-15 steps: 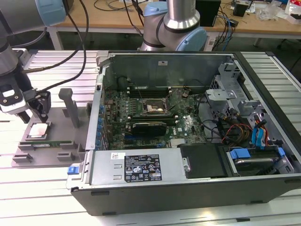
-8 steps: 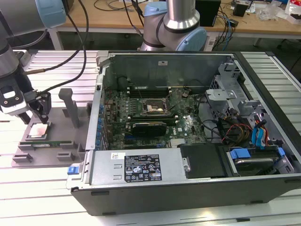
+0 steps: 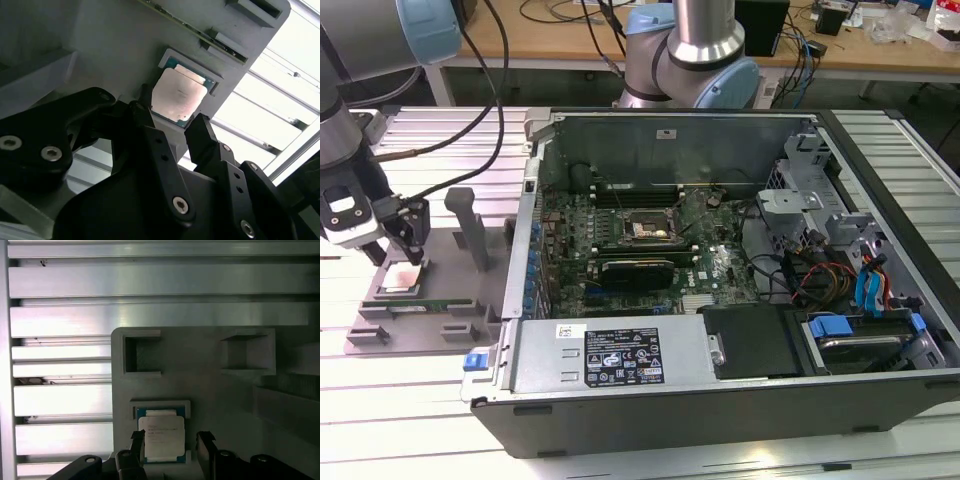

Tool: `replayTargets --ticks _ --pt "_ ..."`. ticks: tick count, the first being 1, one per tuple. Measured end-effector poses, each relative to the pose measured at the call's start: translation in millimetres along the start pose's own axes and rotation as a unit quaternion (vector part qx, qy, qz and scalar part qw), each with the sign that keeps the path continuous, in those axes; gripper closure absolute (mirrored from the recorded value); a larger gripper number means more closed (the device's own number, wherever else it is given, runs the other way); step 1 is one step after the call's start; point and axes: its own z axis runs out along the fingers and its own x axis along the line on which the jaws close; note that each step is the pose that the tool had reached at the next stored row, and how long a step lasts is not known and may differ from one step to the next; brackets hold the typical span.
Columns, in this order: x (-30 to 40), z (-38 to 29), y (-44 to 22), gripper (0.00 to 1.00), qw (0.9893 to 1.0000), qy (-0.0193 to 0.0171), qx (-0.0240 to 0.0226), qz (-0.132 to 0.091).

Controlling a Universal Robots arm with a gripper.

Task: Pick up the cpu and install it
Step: 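Pick up the cpu and move it towards the insertion slot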

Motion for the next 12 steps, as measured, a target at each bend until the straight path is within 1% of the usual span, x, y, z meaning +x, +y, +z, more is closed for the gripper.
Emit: replayTargets --ticks 12 --pt "0.8 9.0 0.1 0.45 1.0 0.0 0.0 0.0"
